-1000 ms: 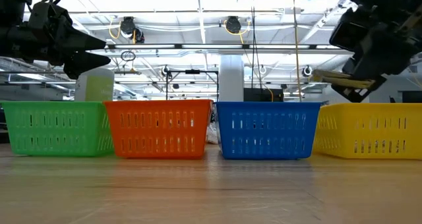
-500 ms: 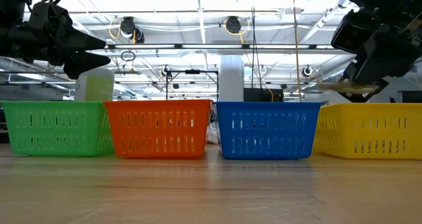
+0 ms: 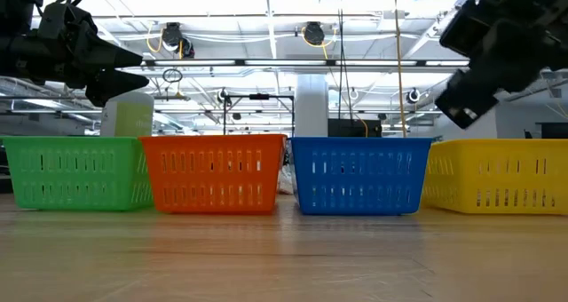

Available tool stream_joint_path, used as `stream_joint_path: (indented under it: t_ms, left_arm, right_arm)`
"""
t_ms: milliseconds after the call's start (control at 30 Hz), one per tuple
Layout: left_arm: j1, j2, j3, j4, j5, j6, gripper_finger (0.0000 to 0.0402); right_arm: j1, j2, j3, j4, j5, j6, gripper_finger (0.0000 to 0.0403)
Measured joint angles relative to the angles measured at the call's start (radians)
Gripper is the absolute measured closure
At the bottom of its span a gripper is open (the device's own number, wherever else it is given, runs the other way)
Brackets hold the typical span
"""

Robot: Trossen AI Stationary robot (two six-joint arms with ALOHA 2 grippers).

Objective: Pick & Place Travel size toiletries
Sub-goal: Put the silver nail cutter into the yellow basket

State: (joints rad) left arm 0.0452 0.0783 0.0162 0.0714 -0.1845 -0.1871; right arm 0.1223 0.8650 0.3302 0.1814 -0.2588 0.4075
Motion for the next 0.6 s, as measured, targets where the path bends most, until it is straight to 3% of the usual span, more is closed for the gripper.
stream_joint_path:
  t_ms: [133,367,600]
  left_arm:
    - [0.0,0.0,0.0,0.0,0.0,0.0,0.0121]
    - [0.0,0.0,0.0,0.0,0.0,0.0,0.0121]
    - [0.0,0.0,0.0,0.0,0.0,0.0,0.0121]
  right_arm:
    - [-0.047,0.0,0.001,0.078,0.01,-0.093,0.0265]
    - [-0.19,0.0,0.002,0.035,0.251,-0.114,0.0242]
    - [-0.304,0.031,0.136,-0.363,0.422,-0.124,0.0177]
